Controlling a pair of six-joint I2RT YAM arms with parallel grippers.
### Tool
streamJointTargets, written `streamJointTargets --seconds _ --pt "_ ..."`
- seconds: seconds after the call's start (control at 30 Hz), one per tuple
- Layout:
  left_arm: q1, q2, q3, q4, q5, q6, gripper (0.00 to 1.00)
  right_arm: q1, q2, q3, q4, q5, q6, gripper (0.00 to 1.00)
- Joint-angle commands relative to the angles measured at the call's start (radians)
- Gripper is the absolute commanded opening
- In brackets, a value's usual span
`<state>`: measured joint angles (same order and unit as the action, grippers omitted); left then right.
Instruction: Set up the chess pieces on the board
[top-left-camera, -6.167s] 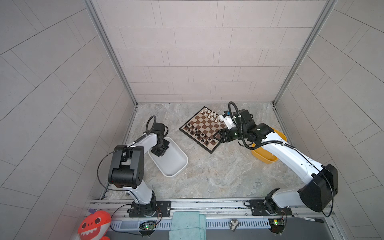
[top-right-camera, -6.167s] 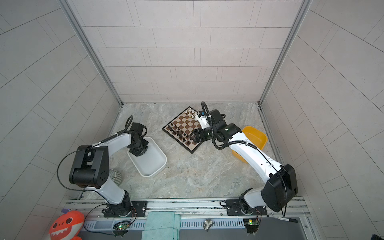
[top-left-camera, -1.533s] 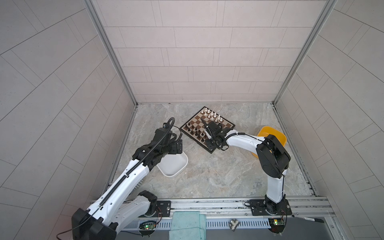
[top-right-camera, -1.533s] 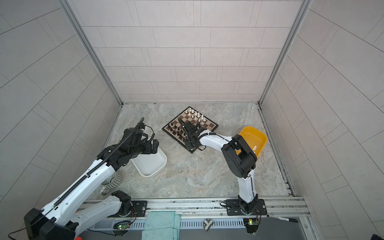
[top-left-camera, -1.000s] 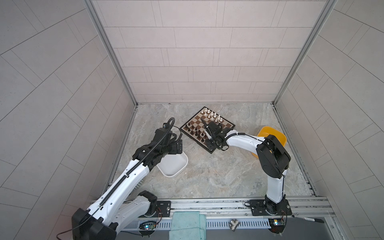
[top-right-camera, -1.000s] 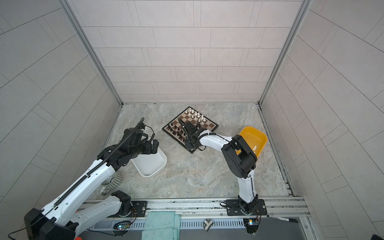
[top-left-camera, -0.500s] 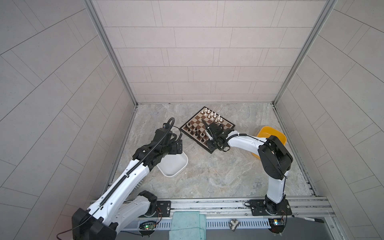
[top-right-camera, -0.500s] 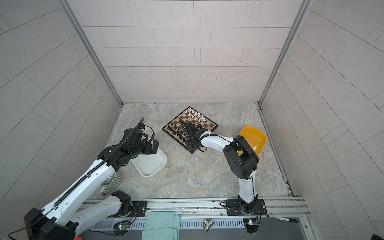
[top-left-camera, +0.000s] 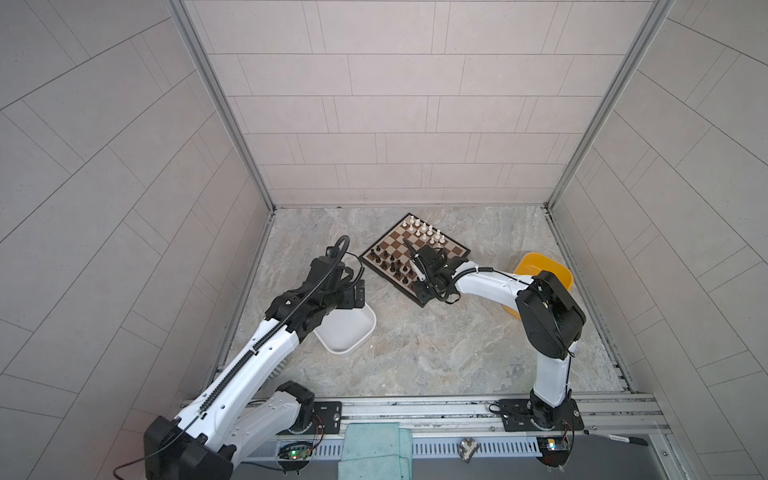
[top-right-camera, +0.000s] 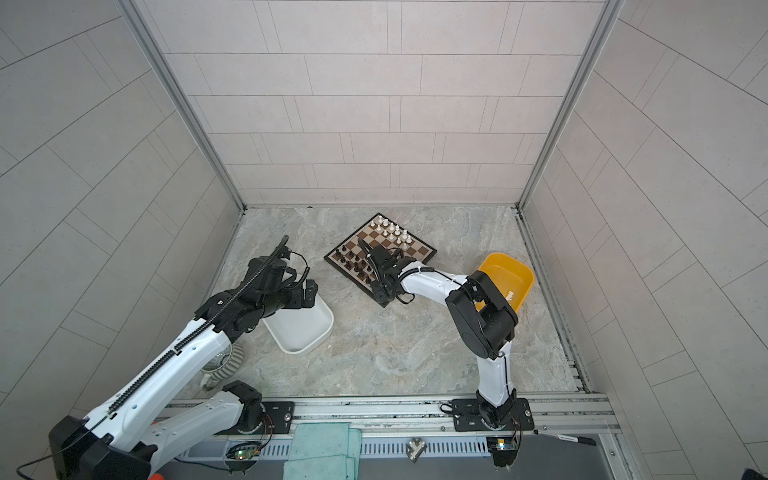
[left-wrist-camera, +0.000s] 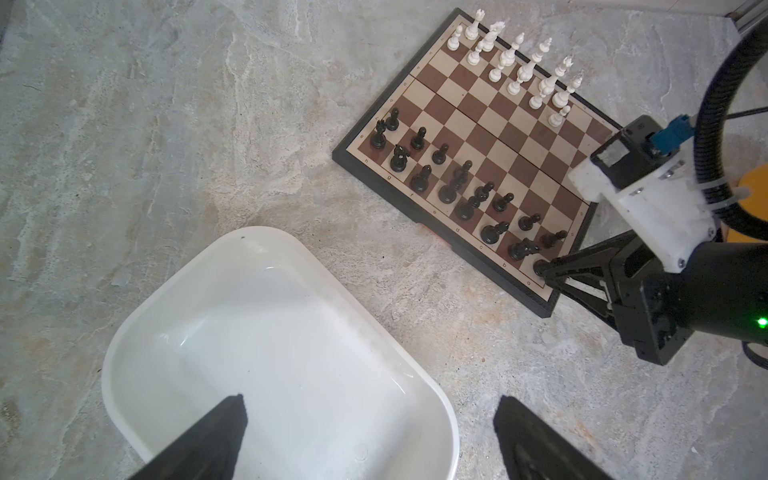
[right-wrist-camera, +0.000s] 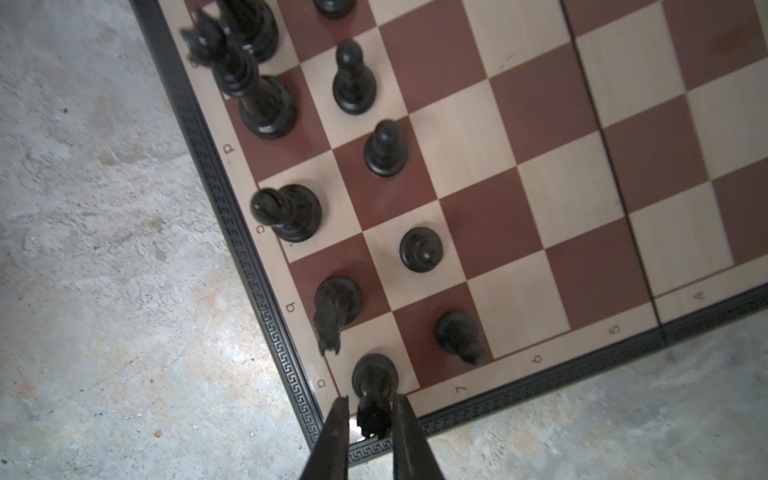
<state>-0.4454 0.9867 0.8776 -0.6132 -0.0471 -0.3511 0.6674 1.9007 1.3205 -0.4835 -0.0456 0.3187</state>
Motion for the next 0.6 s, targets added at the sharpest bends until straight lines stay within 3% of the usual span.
streamJointTargets --seconds 0.0,0.3,0.43,0.57 --pt "0.003 -0.014 -0.008 0.003 -0.003 -0.008 1.0 -0.005 -0.034 0.028 -0.03 -0.007 0.009 0.26" --pt "0.004 -0.002 0.022 0.0 0.029 -0.006 0.98 -0.051 -0.177 0.095 -0.104 -0.01 0.038 0.5" --pt "0.003 0.088 0.112 0.0 0.088 -0.081 0.87 -0.168 -0.243 0.115 -0.087 0.02 0.056 0.57" --pt "0.005 0.272 0.248 -0.001 0.082 -0.161 0.71 -0.359 -0.196 0.137 -0.008 -0.109 0.112 0.6"
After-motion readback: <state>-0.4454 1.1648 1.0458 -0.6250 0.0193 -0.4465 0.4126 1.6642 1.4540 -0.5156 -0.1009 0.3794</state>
